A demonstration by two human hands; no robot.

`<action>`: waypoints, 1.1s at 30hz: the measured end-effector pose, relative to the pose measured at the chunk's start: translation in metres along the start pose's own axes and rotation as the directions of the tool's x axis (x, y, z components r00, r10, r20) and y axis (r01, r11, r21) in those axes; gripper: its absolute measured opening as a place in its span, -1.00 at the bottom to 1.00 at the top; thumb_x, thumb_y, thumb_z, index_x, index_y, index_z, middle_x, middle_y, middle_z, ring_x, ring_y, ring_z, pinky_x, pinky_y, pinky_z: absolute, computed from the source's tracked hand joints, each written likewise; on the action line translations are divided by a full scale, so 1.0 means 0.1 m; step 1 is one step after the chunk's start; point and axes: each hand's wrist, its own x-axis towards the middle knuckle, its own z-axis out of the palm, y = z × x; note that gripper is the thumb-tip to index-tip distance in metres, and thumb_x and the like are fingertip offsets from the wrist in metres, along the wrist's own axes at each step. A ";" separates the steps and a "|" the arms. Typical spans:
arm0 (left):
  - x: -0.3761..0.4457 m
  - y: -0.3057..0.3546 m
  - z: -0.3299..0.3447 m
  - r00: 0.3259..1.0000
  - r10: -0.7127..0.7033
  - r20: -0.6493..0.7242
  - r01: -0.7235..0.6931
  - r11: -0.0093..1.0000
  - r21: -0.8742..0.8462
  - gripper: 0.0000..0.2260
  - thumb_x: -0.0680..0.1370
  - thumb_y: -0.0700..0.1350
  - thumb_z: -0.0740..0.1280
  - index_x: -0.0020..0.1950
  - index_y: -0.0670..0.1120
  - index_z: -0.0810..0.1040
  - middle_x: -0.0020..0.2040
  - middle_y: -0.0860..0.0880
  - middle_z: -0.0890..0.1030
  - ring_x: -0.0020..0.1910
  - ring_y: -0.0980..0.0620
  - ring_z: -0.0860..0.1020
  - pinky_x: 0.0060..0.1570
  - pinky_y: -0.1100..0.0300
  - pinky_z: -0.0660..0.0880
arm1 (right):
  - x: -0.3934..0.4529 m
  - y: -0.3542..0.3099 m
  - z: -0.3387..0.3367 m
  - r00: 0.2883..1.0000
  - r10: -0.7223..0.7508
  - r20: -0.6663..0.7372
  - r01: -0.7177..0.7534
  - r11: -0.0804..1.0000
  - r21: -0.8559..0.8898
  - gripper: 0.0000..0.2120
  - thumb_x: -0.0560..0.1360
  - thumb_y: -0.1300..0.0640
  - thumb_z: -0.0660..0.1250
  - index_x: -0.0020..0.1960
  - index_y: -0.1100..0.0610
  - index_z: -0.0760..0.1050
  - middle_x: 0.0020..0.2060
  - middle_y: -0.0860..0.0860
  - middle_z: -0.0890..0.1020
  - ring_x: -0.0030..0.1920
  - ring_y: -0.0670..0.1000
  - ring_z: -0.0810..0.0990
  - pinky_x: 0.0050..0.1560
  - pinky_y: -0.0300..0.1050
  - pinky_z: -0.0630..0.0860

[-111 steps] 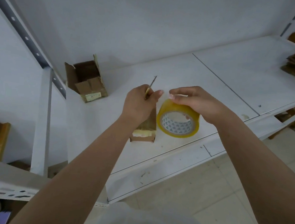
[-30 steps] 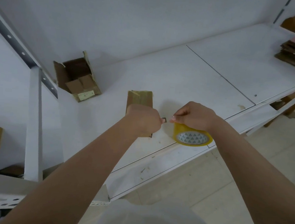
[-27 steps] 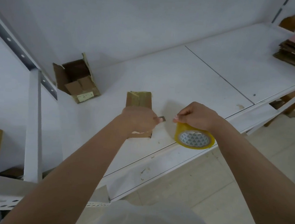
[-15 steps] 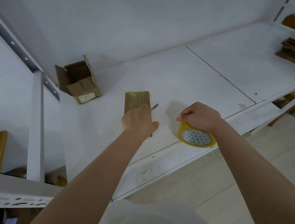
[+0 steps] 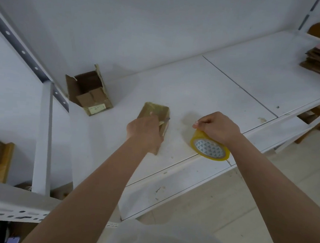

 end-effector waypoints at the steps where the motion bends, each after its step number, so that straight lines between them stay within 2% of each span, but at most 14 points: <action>1: -0.02 -0.09 -0.04 0.997 0.074 0.028 -0.074 0.997 0.007 -0.55 0.48 0.00 0.31 0.37 0.09 0.35 0.01 0.02 0.57 0.01 -0.09 0.56 -0.17 0.14 0.36 | 0.01 0.00 -0.02 0.999 0.006 -0.038 -0.005 0.999 0.034 -0.87 0.50 -0.13 0.32 -0.16 -0.23 0.63 -0.06 -0.24 0.59 -0.01 -0.08 0.51 -0.06 -0.12 0.33; 4: -0.06 -0.35 -0.21 0.980 0.175 0.092 -0.168 0.983 -0.080 -0.48 0.42 -0.01 0.38 0.34 0.27 0.36 -0.05 0.09 0.50 0.05 -0.04 0.55 -0.14 0.15 0.38 | 0.04 -0.01 -0.08 0.992 0.030 -0.123 -0.018 0.995 0.103 -0.83 0.51 -0.13 0.31 -0.24 -0.24 0.59 -0.09 -0.23 0.58 -0.02 -0.07 0.51 -0.06 -0.13 0.34; 7: -0.03 -0.26 -0.24 0.993 0.061 -0.106 -0.086 0.963 -0.255 -0.58 0.40 0.28 0.37 0.20 0.18 0.49 -0.02 0.08 0.51 0.02 -0.03 0.55 -0.12 0.14 0.39 | 0.07 -0.03 -0.10 0.988 0.031 -0.149 -0.014 0.993 0.114 -0.83 0.52 -0.14 0.29 -0.12 -0.19 0.65 -0.07 -0.21 0.60 -0.02 -0.05 0.52 -0.06 -0.10 0.38; 10: 0.02 0.17 -0.07 0.984 -0.062 -0.165 0.036 0.988 -0.153 -0.38 0.41 0.46 0.22 0.23 0.02 0.47 0.14 -0.01 0.46 0.01 -0.11 0.57 -0.21 0.10 0.35 | 0.08 -0.06 -0.08 0.986 0.031 -0.164 -0.011 0.993 0.121 -0.83 0.52 -0.13 0.28 -0.08 -0.18 0.65 -0.07 -0.22 0.57 -0.02 -0.06 0.51 -0.04 -0.10 0.38; 12: 0.02 0.35 0.03 0.987 -0.096 -0.128 0.087 0.994 -0.071 -0.33 0.46 0.42 0.19 0.32 -0.07 0.40 0.22 -0.05 0.42 0.04 -0.13 0.57 -0.26 0.09 0.32 | 0.07 -0.07 -0.06 0.985 0.023 -0.171 -0.001 0.992 0.130 -0.83 0.53 -0.11 0.28 -0.09 -0.19 0.65 -0.05 -0.24 0.57 0.00 -0.07 0.50 -0.03 -0.10 0.38; 14: 0.02 0.34 0.08 0.996 -0.048 -0.073 0.045 0.998 -0.036 -0.41 0.53 0.29 0.22 0.42 -0.06 0.34 0.30 -0.05 0.39 0.09 -0.12 0.56 -0.26 0.11 0.34 | 0.05 -0.06 -0.07 0.982 0.028 -0.184 -0.001 0.989 0.147 -0.83 0.53 -0.11 0.28 -0.11 -0.19 0.64 -0.03 -0.23 0.59 0.01 -0.06 0.51 -0.02 -0.10 0.39; 18: -0.07 0.02 0.08 0.978 0.204 0.047 -0.194 0.968 -0.160 -0.41 0.45 0.05 0.32 0.47 0.20 0.28 0.53 0.20 0.23 0.37 -0.01 0.42 0.12 0.13 0.42 | 0.02 -0.05 -0.14 0.985 0.029 -0.172 0.006 0.980 0.201 -0.84 0.51 -0.13 0.32 -0.12 -0.16 0.66 0.02 -0.14 0.64 0.05 0.00 0.56 0.05 -0.05 0.47; 22: -0.15 -0.28 0.06 0.931 0.364 0.026 -0.333 0.878 -0.344 -0.46 0.49 -0.03 0.33 0.42 0.32 0.34 0.47 0.36 0.24 0.37 0.14 0.39 0.19 0.19 0.39 | -0.01 -0.14 -0.17 0.995 -0.028 -0.095 0.050 0.971 0.234 -0.84 0.52 -0.09 0.32 -0.16 -0.16 0.66 -0.01 -0.13 0.67 0.06 -0.01 0.59 0.17 0.03 0.51; 24: -0.16 -0.38 0.03 0.909 0.416 0.032 -0.366 0.831 -0.418 -0.48 0.51 -0.09 0.37 0.43 0.26 0.37 0.45 0.29 0.33 0.35 0.12 0.43 0.25 0.14 0.41 | -0.03 -0.19 -0.17 0.997 -0.061 -0.037 0.069 0.959 0.276 -0.84 0.52 -0.06 0.34 -0.15 -0.12 0.68 -0.04 -0.14 0.68 0.05 -0.02 0.61 0.21 0.09 0.51; 26: -0.15 -0.46 -0.03 0.910 0.411 0.053 -0.356 0.841 -0.407 -0.48 0.52 -0.09 0.40 0.44 0.21 0.38 0.30 0.11 0.55 0.16 0.11 0.55 0.19 0.15 0.44 | -0.07 -0.25 -0.18 0.996 -0.089 0.018 0.080 0.955 0.287 -0.85 0.51 -0.06 0.35 -0.11 -0.10 0.70 -0.03 -0.14 0.68 0.04 -0.02 0.62 0.21 0.11 0.51; 27: -0.14 -0.48 -0.05 0.925 0.380 0.014 -0.336 0.834 -0.439 -0.50 0.51 -0.08 0.41 0.43 0.16 0.42 0.08 0.04 0.64 -0.03 0.14 0.57 0.07 0.24 0.47 | -0.09 -0.28 -0.19 0.994 -0.105 0.040 0.090 0.956 0.279 -0.86 0.51 -0.06 0.36 -0.09 -0.09 0.70 -0.01 -0.13 0.68 0.04 -0.01 0.61 0.22 0.12 0.51; 29: -0.15 -0.43 -0.09 0.976 0.185 -0.111 -0.213 0.742 -0.636 -0.68 0.50 0.00 0.44 0.25 0.09 0.60 -0.22 0.11 0.60 -0.19 0.16 0.56 -0.22 0.46 0.42 | -0.11 -0.35 -0.21 0.987 -0.143 0.069 0.120 0.958 0.261 -0.85 0.51 -0.07 0.37 -0.04 -0.09 0.70 0.03 -0.12 0.67 0.04 -0.03 0.61 0.22 0.11 0.51; 31: -0.15 -0.25 -0.15 0.988 -0.042 -0.149 -0.095 0.596 -0.797 -0.84 0.47 0.17 0.43 -0.04 0.13 0.65 -0.22 0.19 0.63 -0.21 0.28 0.58 -0.24 0.53 0.41 | -0.14 -0.43 -0.24 0.980 -0.174 0.097 0.145 0.957 0.253 -0.84 0.51 -0.08 0.38 -0.02 -0.10 0.70 0.01 -0.13 0.68 0.01 -0.05 0.62 0.20 0.08 0.53; 33: -0.11 -0.05 -0.18 0.991 -0.071 -0.110 -0.054 0.538 -0.841 -0.63 0.42 0.32 0.37 -0.16 0.02 0.64 -0.25 0.11 0.66 -0.24 0.25 0.61 -0.19 0.38 0.51 | -0.18 -0.50 -0.26 0.973 -0.198 0.122 0.162 0.952 0.258 -0.84 0.49 -0.10 0.39 -0.04 -0.08 0.70 -0.09 -0.09 0.70 -0.08 -0.04 0.66 0.13 0.04 0.56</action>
